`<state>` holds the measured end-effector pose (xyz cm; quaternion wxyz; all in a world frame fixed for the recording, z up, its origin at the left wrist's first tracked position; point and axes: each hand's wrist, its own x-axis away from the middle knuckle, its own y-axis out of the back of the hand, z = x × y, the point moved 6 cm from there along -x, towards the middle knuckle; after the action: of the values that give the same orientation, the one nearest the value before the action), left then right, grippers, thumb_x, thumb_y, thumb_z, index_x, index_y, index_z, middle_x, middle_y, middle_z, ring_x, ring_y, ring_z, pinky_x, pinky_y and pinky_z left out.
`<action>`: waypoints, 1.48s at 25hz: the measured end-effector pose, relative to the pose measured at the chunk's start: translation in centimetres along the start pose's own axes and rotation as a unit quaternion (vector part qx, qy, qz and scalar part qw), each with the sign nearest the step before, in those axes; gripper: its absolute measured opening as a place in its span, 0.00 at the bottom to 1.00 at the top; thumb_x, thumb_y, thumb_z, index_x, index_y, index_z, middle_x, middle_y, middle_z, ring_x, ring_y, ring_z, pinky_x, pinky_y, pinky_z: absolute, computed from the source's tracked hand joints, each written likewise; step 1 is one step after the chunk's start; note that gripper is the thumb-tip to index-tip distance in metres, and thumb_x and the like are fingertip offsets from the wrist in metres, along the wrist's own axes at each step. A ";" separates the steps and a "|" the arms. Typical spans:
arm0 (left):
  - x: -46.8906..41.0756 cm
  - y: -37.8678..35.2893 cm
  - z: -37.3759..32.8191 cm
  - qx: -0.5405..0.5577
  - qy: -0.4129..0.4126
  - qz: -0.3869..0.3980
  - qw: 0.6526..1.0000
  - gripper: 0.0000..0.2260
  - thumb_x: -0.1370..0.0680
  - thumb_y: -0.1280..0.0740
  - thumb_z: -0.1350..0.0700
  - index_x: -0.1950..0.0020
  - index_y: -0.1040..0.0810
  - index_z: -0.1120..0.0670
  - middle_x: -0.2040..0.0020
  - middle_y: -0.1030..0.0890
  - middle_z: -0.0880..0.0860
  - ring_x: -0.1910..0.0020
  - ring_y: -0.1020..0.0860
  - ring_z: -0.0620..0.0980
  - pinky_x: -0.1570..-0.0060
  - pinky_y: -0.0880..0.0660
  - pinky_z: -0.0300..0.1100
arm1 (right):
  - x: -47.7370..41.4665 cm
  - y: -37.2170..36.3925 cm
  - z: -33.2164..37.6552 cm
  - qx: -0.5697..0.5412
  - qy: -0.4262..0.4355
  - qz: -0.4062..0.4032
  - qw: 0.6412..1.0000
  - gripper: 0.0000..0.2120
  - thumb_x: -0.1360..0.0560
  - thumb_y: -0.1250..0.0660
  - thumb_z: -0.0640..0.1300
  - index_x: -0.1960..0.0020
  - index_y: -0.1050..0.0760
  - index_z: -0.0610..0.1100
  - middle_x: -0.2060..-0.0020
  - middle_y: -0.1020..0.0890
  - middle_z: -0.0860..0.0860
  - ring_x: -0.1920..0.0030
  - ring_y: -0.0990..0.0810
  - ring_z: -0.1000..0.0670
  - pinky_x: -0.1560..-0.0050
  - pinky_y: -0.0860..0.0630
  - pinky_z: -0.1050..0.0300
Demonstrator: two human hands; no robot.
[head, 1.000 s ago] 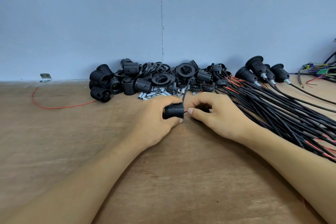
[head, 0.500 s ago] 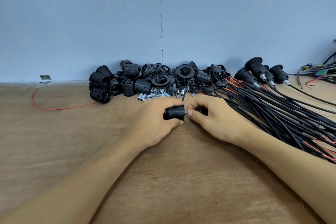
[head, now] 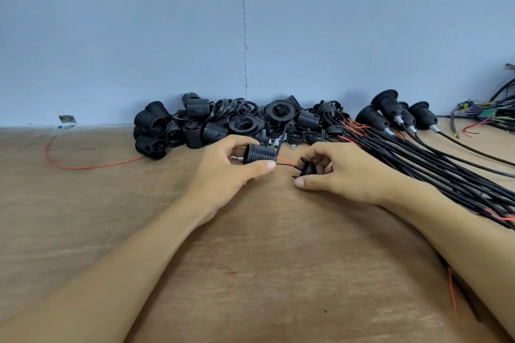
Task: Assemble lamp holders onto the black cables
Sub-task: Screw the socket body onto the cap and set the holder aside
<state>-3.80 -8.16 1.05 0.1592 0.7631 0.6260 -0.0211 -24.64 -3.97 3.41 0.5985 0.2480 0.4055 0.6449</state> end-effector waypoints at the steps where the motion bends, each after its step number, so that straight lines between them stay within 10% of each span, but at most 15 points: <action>1: 0.0 -0.1 0.0 0.038 0.012 -0.001 0.999 0.16 0.30 0.19 0.55 0.44 0.16 0.49 0.53 0.13 0.51 0.63 0.18 0.47 0.62 0.24 0.39 | 0.1 -0.1 0.5 0.003 0.027 -0.002 1.000 0.13 0.26 0.26 0.54 0.43 0.20 0.55 0.59 0.19 0.61 0.61 0.24 0.59 0.57 0.29 0.65; 7: 0.2 -1.3 -0.3 0.245 0.065 0.027 0.967 0.24 0.30 0.25 0.55 0.34 0.19 0.53 0.54 0.16 0.58 0.61 0.19 0.50 0.58 0.20 0.39 | 0.3 -1.0 2.4 -0.015 0.104 0.000 0.994 0.16 0.18 0.36 0.52 0.32 0.24 0.53 0.49 0.17 0.57 0.59 0.24 0.66 0.56 0.31 0.73; 11: 0.6 -2.0 -0.1 0.207 0.077 0.035 0.975 0.16 0.23 0.27 0.63 0.37 0.21 0.56 0.53 0.14 0.56 0.55 0.16 0.51 0.52 0.17 0.44 | 0.1 -1.6 2.0 -0.021 0.097 -0.007 0.995 0.16 0.18 0.37 0.54 0.32 0.25 0.56 0.50 0.19 0.53 0.58 0.23 0.55 0.53 0.26 0.58; 21: 1.1 -1.9 -0.6 0.108 0.030 0.050 0.992 0.15 0.24 0.26 0.59 0.37 0.19 0.51 0.50 0.13 0.53 0.47 0.15 0.48 0.39 0.20 0.50 | 0.6 -1.9 2.6 -0.019 0.110 -0.119 0.987 0.19 0.26 0.28 0.58 0.39 0.21 0.50 0.59 0.20 0.56 0.60 0.25 0.60 0.59 0.29 0.63; 26: 1.7 -2.1 -1.7 -0.119 -0.059 -0.036 0.991 0.25 0.41 0.22 0.36 0.49 0.22 0.42 0.53 0.18 0.35 0.54 0.21 0.34 0.57 0.28 0.28 | 1.0 -2.2 3.7 0.020 0.112 -0.122 0.986 0.21 0.27 0.27 0.42 0.35 0.22 0.48 0.56 0.20 0.52 0.61 0.28 0.61 0.56 0.33 0.70; 31: 1.6 -2.5 -1.3 -0.138 -0.030 -0.058 0.988 0.27 0.45 0.24 0.33 0.52 0.24 0.43 0.56 0.20 0.35 0.59 0.20 0.37 0.57 0.21 0.44 | 1.2 -2.4 4.5 0.037 0.128 -0.119 0.984 0.24 0.28 0.27 0.41 0.32 0.23 0.48 0.56 0.24 0.58 0.58 0.30 0.66 0.53 0.36 0.74; 37: 1.6 -2.7 -1.1 -0.110 -0.032 -0.065 0.991 0.23 0.43 0.24 0.36 0.54 0.22 0.46 0.61 0.18 0.42 0.62 0.20 0.39 0.64 0.26 0.39 | 1.3 -2.3 5.0 0.036 0.147 -0.129 0.980 0.21 0.28 0.27 0.43 0.35 0.22 0.50 0.62 0.30 0.64 0.58 0.30 0.68 0.54 0.35 0.73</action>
<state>-6.22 -5.86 1.15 0.2604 0.6973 0.6677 0.0136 -19.48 -1.66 4.05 0.6016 0.1175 0.5400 0.5768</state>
